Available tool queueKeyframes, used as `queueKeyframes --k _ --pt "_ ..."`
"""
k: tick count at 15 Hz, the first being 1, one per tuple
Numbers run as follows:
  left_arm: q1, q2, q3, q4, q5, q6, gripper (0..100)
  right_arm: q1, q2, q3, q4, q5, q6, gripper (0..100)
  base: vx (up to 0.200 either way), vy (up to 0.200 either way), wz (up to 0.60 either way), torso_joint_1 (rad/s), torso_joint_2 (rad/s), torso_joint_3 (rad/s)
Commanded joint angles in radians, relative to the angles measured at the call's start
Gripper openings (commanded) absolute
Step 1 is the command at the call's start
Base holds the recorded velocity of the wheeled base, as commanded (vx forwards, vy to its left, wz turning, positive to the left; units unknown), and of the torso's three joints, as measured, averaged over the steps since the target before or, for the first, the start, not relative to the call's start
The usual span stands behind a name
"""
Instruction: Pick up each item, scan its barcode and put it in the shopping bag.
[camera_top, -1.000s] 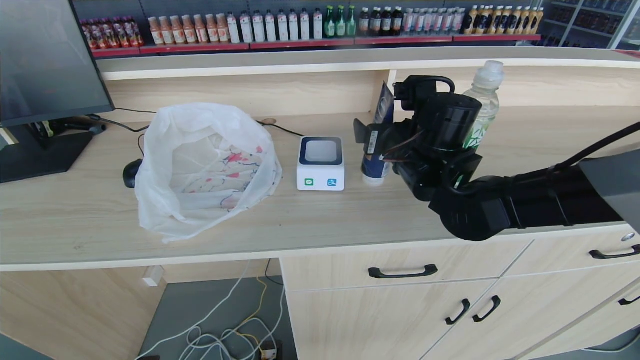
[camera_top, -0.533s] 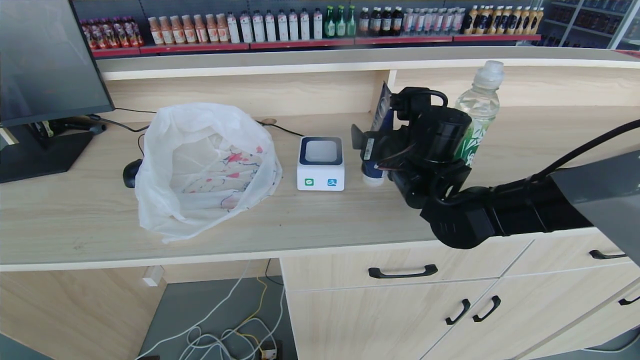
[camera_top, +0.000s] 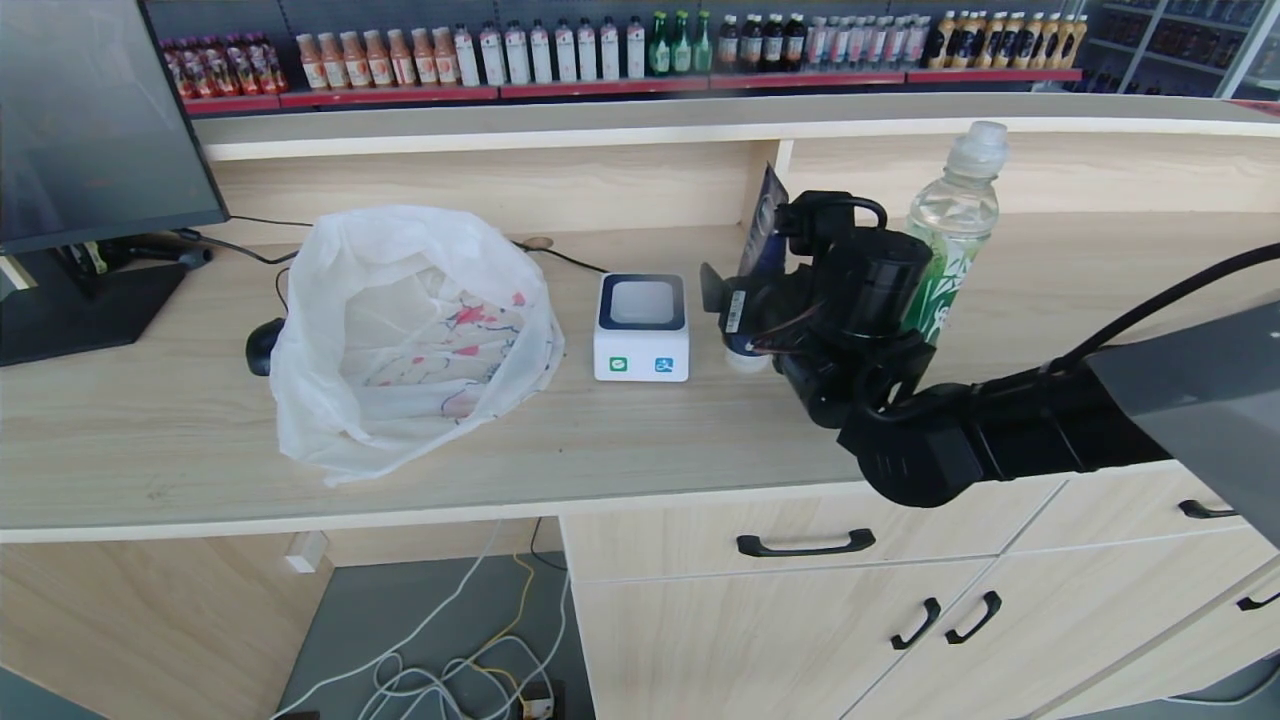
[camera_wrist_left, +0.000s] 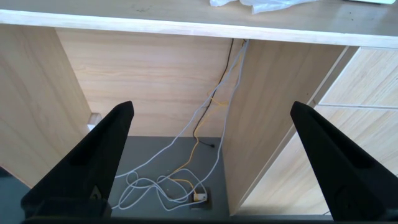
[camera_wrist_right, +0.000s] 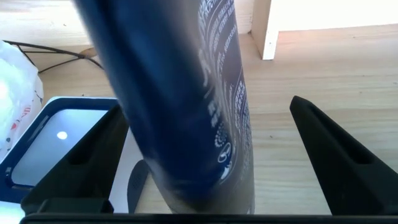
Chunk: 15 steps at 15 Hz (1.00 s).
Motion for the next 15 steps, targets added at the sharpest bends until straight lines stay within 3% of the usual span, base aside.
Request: queueKeyframes --k 1,12,13,15 --pt "-0.001 0.0 0.0 0.0 0.0 0.0 100 -0.001 0.005 0.002 -0.007 0.0 -0.001 100 0.0 0.0 0.0 0.0 0.0 0.0" --pt "0.0 0.0 0.0 0.0 0.0 0.0 100 -0.003 0.029 0.008 -0.06 -0.002 -0.005 100 0.0 0.0 0.0 0.0 0.0 0.0" --pt "0.0 0.0 0.0 0.0 0.0 0.0 100 -0.003 0.029 0.008 -0.06 -0.002 -0.005 0 0.0 0.0 0.0 0.0 0.0 0.0" --pt "0.0 0.002 0.0 0.0 0.0 0.0 100 -0.003 0.029 0.008 -0.062 -0.003 -0.005 0 0.0 0.0 0.0 0.0 0.0 0.0"
